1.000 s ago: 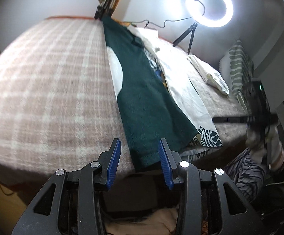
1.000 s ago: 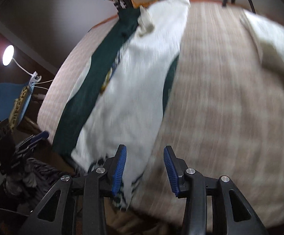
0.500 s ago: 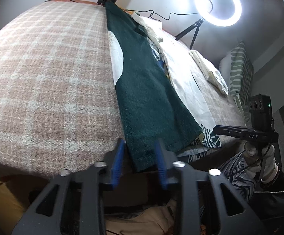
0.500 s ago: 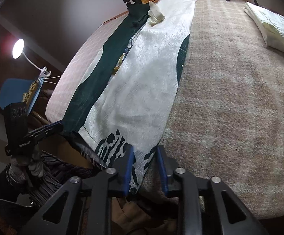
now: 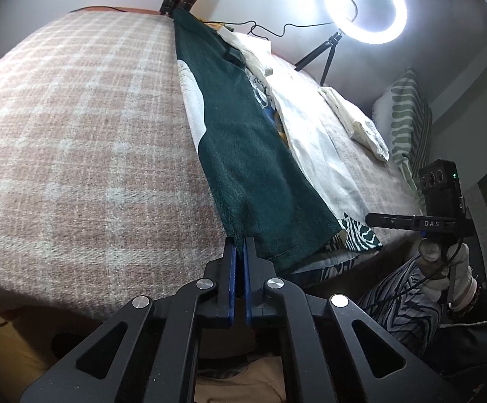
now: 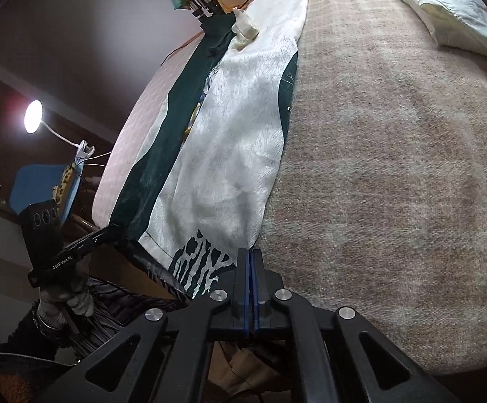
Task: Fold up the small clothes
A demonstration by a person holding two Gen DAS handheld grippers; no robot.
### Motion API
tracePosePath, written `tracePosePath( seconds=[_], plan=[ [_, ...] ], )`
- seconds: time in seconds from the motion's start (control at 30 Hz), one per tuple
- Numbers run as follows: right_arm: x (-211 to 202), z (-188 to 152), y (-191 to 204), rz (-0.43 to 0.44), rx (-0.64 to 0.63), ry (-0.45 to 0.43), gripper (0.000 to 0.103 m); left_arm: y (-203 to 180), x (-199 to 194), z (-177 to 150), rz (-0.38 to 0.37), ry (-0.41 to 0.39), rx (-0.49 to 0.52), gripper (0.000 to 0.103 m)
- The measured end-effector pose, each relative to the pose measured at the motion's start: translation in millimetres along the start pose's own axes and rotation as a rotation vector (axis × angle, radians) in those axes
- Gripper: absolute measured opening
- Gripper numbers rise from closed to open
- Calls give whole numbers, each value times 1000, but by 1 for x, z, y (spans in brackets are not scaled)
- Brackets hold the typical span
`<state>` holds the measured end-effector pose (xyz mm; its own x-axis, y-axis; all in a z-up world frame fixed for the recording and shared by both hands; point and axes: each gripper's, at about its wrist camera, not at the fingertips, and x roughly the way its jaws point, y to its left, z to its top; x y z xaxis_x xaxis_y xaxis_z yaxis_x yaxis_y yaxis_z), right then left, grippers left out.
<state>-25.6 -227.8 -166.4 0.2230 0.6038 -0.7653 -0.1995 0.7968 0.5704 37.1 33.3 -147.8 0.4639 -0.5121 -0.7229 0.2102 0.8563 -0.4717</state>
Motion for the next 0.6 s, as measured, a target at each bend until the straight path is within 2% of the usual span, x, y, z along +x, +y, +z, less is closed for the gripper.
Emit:
tracePosePath(
  seconds=[0.03, 0.13, 0.17, 0.2, 0.27, 0.33, 0.37, 0.4, 0.6],
  plan=[
    [1, -1, 1, 7, -6, 7, 1, 1, 0, 0, -6, 2, -4, 2],
    [3, -1, -5, 61, 29, 33, 21, 4, 4, -1, -20, 23, -32, 4],
    [4, -1, -8, 95, 47, 28, 32, 6, 6, -1, -20, 40, -54, 12],
    [4, -2, -8, 97, 50, 24, 33, 8, 7, -1, -32, 52, -70, 13],
    [4, -4, -3, 83, 22, 15, 32, 7, 6, -2, -40, 40, -67, 16],
    [7, -7, 4, 49, -15, 22, 21, 2, 7, -4, -21, 28, -24, 15],
    [9, -7, 7, 35, -29, 30, 8, -2, 7, -5, -6, 26, -2, 8],
    [10, -8, 7, 21, -36, 34, 0, -4, 9, -5, 1, 30, 12, 2],
    [-4, -11, -1, 36, -1, 12, 0, -6, 0, -6, 9, 8, 38, 1]
  ],
)
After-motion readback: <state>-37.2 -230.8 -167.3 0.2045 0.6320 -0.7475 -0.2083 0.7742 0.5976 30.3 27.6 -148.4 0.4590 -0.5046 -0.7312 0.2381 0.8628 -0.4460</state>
